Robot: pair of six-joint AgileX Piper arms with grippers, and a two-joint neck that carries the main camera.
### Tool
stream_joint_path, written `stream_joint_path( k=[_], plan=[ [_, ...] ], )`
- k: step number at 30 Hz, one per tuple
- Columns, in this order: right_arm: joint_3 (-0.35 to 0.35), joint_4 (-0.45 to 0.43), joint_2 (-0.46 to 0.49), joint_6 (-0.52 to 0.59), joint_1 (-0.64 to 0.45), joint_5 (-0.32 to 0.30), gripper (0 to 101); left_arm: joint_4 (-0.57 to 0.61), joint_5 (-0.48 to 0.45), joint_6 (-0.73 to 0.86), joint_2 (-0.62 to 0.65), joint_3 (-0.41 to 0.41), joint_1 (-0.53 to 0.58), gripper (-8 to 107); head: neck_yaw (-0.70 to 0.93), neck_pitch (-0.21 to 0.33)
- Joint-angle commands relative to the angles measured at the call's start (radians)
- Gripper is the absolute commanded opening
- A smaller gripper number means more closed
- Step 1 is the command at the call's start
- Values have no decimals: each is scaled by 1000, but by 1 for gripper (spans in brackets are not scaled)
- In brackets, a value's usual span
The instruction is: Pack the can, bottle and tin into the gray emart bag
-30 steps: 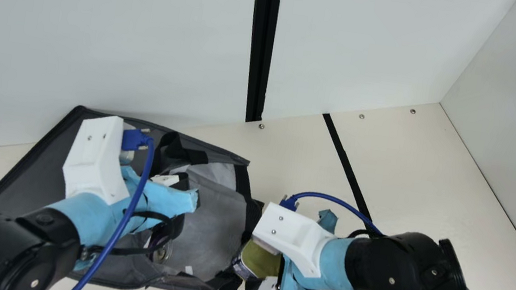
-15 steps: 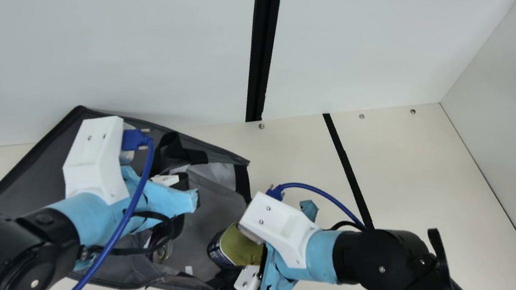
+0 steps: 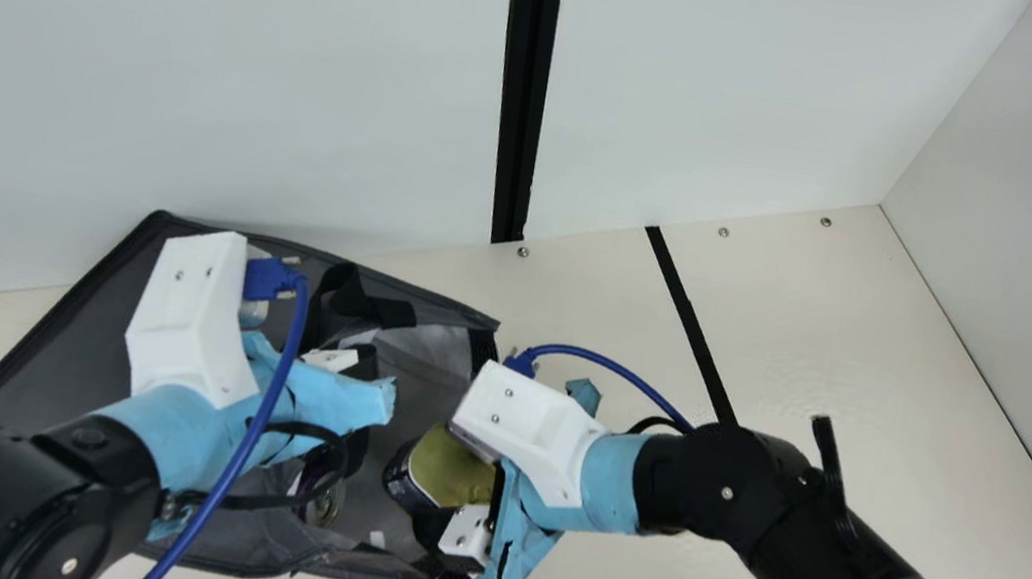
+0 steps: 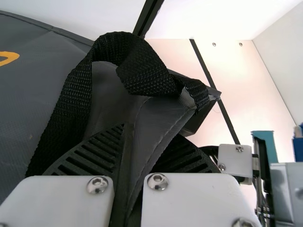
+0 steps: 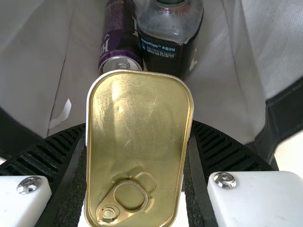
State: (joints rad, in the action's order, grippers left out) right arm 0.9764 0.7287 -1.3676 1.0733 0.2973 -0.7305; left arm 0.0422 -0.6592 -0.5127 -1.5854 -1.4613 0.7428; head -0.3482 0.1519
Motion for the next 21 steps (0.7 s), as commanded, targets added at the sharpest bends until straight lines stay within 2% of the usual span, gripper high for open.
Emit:
stream_joint_path(
  k=[1,21],
  plan=[
    [5,22,-13,22,1,6,0,0,0,0,0,0,0,10,-1,23],
    [38,197,-167,224,9,57,0,0,0,0,0,0,0,10,-1,23]
  ],
)
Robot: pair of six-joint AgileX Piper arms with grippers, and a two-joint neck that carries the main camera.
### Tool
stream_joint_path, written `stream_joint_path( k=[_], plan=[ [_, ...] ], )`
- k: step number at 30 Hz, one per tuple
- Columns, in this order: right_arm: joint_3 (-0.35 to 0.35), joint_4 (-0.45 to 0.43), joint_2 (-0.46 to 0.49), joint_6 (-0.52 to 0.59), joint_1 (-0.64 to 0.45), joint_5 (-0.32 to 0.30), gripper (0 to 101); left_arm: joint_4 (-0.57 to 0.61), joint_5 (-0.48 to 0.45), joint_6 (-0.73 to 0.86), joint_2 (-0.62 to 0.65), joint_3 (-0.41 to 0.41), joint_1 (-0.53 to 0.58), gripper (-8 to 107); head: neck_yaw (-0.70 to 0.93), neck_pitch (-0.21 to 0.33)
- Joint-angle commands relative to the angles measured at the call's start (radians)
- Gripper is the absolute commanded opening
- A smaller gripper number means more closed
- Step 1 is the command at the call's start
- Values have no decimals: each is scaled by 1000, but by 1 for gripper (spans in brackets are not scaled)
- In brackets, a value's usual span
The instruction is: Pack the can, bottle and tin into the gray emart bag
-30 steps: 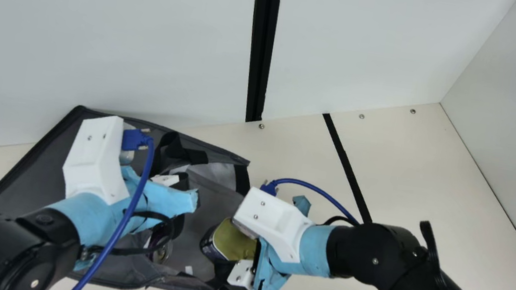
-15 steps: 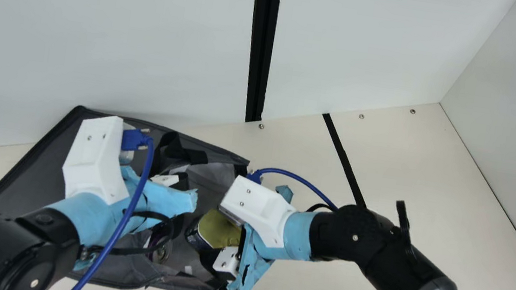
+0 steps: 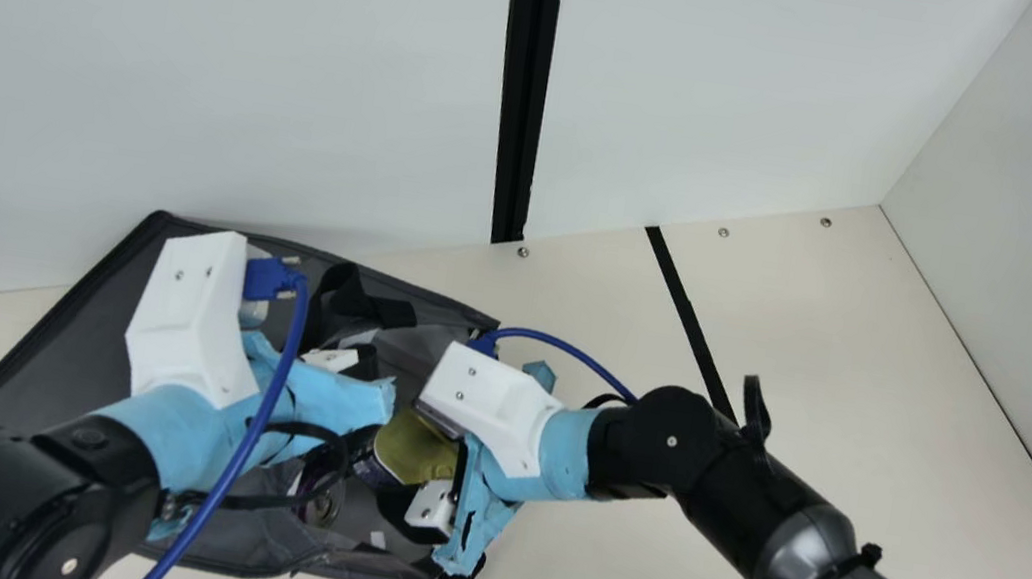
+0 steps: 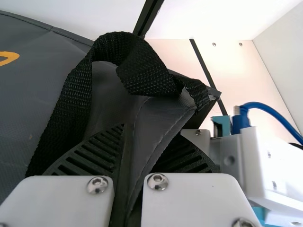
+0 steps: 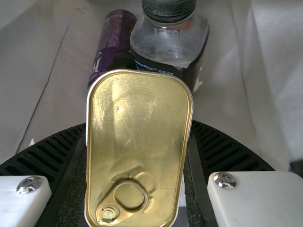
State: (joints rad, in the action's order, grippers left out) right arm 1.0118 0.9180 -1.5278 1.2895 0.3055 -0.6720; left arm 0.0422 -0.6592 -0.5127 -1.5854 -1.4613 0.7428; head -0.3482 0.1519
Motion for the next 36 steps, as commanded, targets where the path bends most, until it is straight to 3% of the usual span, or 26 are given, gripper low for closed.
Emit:
stream_joint_path(
  k=[1,23,36],
  plan=[
    [5,15,-15,17,1,1,0,0,0,0,0,0,0,10,-1,23],
    [87,108,-153,105,35,34,0,0,0,0,0,0,0,10,-1,23],
    [95,121,-162,115,35,44,43,0,0,0,0,0,0,10,-1,23]
  ],
)
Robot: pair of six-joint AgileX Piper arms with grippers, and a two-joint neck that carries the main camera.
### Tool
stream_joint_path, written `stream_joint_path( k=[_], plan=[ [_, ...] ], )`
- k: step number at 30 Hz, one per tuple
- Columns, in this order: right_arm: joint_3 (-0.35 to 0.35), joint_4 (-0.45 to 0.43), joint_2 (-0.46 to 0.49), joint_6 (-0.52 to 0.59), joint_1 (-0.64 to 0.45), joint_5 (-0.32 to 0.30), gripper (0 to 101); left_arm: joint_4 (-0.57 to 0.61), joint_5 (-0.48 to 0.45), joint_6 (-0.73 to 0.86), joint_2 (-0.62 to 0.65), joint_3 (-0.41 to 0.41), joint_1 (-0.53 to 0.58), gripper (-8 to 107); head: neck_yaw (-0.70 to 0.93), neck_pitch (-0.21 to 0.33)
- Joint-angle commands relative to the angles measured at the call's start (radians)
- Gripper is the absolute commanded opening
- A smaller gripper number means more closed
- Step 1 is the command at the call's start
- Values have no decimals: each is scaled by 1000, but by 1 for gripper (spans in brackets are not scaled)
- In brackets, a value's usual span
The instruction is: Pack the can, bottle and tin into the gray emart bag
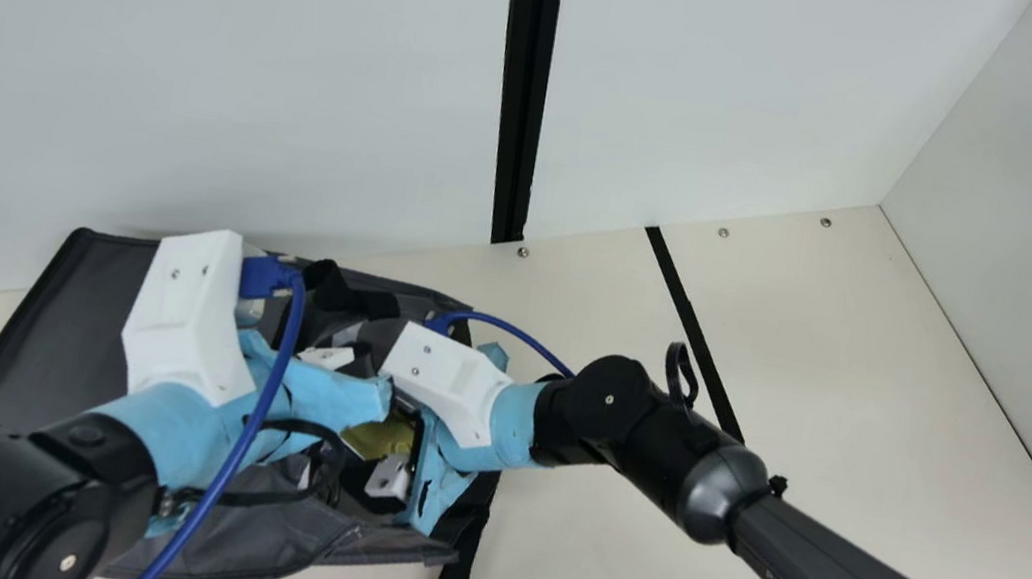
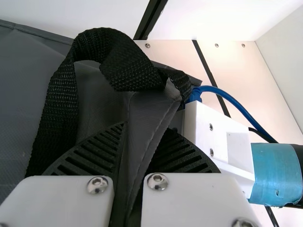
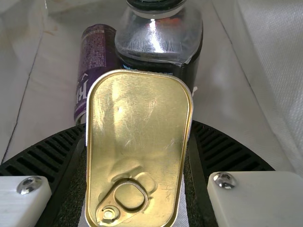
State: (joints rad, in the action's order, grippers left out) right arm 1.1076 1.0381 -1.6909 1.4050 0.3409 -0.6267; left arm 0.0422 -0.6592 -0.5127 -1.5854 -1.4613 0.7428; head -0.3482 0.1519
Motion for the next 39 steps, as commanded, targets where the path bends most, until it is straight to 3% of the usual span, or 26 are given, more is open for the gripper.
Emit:
stream_joint_path(
  k=[1,14,39],
  plan=[
    [-2,2,2,1,-1,0,47,0,0,0,0,0,0,10,-1,23],
    [-22,10,20,9,-7,10,90,0,0,0,0,0,0,10,-1,23],
    [-92,-20,144,-24,-80,-10,91,0,0,0,0,0,0,10,-1,23]
  ],
)
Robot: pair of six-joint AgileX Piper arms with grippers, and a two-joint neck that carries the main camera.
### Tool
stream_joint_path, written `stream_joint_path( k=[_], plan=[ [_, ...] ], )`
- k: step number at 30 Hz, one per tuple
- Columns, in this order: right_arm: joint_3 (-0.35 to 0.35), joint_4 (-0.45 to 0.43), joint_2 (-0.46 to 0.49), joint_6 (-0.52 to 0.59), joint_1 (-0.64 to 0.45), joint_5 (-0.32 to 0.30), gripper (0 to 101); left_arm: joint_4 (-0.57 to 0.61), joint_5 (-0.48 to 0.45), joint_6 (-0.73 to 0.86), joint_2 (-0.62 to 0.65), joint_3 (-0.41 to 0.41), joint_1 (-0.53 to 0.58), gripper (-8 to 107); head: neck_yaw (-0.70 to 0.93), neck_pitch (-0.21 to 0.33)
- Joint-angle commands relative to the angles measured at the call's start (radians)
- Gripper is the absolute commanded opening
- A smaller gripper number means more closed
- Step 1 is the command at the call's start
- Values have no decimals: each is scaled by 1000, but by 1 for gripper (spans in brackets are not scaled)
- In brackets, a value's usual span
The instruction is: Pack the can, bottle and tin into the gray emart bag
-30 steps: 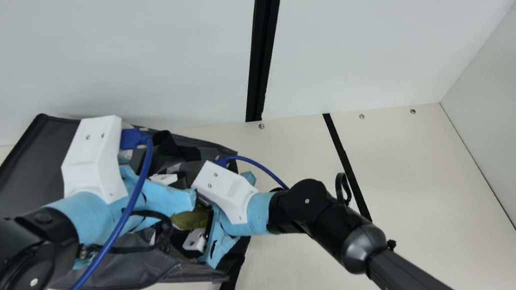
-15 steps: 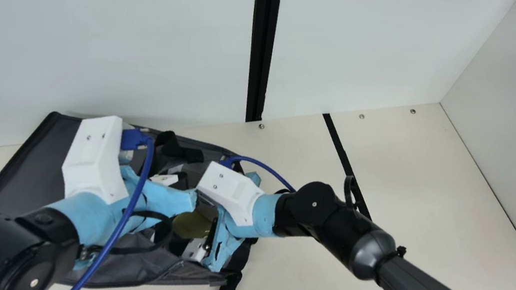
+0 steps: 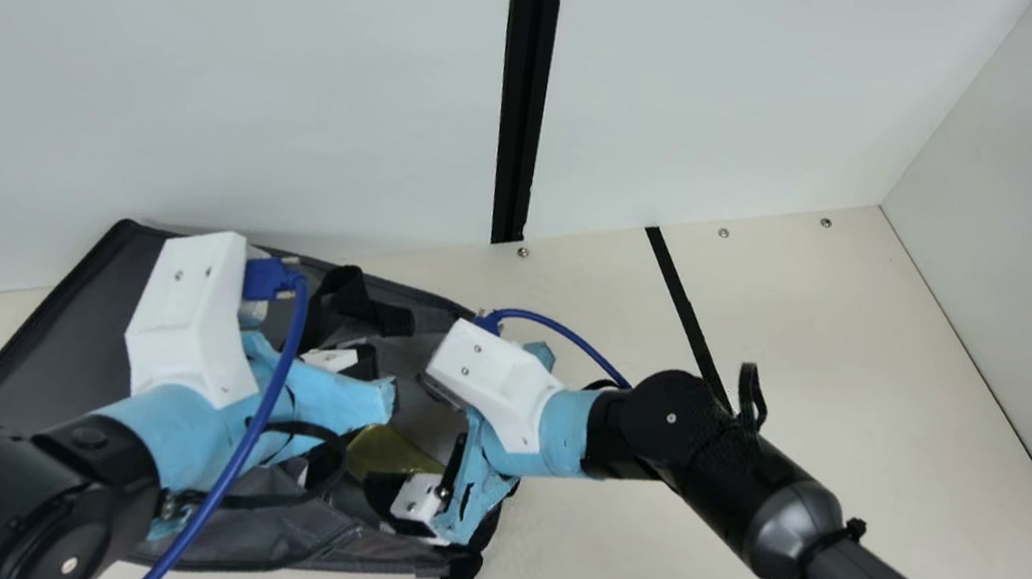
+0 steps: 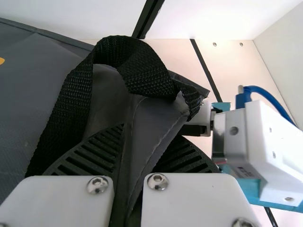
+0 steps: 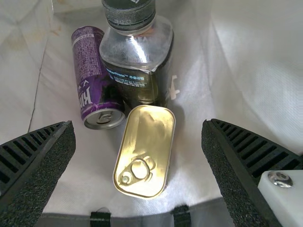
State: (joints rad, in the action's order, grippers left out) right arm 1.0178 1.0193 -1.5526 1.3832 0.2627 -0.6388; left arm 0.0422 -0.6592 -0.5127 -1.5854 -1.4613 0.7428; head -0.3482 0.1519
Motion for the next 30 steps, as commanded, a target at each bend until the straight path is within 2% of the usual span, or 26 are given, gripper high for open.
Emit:
stream_joint_path(
  k=[1,14,30],
  plan=[
    [-6,-3,12,-5,-5,1,91,0,0,0,0,0,0,10,-1,23],
    [-48,-37,101,-53,-40,-1,91,0,0,0,0,0,0,10,-1,23],
    [-94,-121,221,-146,-103,-4,91,0,0,0,0,0,0,10,-1,23]
  ],
)
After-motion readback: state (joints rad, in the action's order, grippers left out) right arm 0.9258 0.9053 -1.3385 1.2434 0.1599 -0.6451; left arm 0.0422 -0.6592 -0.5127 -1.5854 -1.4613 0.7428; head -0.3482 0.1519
